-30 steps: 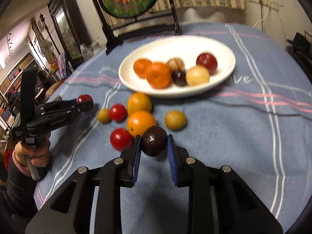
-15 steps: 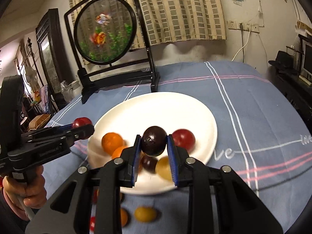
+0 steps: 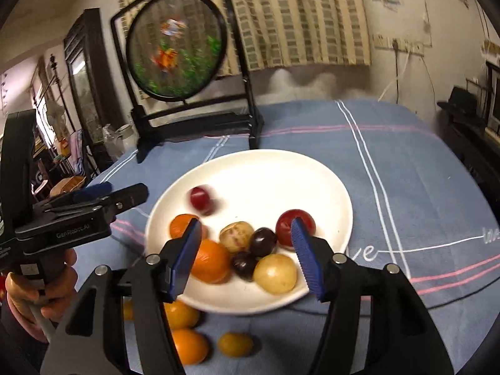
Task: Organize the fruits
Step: 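Lower both held fruits onto the white plate and open both tools, then withdraw both open tools from the plate toward the remaining fruits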
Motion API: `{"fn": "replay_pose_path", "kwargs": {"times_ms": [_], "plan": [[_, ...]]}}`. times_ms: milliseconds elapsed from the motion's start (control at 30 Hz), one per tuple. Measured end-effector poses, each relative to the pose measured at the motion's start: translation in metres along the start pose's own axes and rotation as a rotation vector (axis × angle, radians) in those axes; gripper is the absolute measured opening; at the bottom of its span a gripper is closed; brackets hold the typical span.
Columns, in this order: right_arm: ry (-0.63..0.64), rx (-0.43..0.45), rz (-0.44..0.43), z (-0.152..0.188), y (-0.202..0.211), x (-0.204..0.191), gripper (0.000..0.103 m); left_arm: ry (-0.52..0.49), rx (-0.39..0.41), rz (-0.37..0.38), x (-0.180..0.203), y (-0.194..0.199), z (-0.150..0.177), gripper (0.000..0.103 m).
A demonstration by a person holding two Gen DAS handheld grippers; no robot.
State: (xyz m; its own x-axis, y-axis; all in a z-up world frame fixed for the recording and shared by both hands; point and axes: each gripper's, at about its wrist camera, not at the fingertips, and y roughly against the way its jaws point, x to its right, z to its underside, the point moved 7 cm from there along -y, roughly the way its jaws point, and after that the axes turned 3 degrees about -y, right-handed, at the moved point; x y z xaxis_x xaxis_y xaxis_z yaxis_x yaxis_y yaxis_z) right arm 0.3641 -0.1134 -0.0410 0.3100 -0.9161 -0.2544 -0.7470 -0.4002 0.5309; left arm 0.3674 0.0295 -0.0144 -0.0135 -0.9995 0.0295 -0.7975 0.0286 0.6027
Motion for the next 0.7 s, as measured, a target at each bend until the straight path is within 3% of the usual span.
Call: {"fn": "replay_pose_path", "kwargs": {"times_ms": [200,333,467,700], "plan": [[-0.011,-0.094,-0.061,0.032,0.01,-0.013,0.06,0.026,-0.039,-0.119,-0.032,0.021,0.046,0.097],[-0.022,-0.151,-0.035,0.046,0.009,-0.006,0.06,0.089,-0.083,-0.121,-0.05,0.021,0.06,0.097],[-0.081,-0.213,-0.07,0.059,0.008,0.0,0.06,0.127,-0.103,-0.117,-0.058,0.02,0.063,0.097],[-0.031,-0.274,-0.173,0.075,0.013,-0.027,0.06,0.06,-0.086,-0.151,-0.047,0.023,0.062,0.097]]}}
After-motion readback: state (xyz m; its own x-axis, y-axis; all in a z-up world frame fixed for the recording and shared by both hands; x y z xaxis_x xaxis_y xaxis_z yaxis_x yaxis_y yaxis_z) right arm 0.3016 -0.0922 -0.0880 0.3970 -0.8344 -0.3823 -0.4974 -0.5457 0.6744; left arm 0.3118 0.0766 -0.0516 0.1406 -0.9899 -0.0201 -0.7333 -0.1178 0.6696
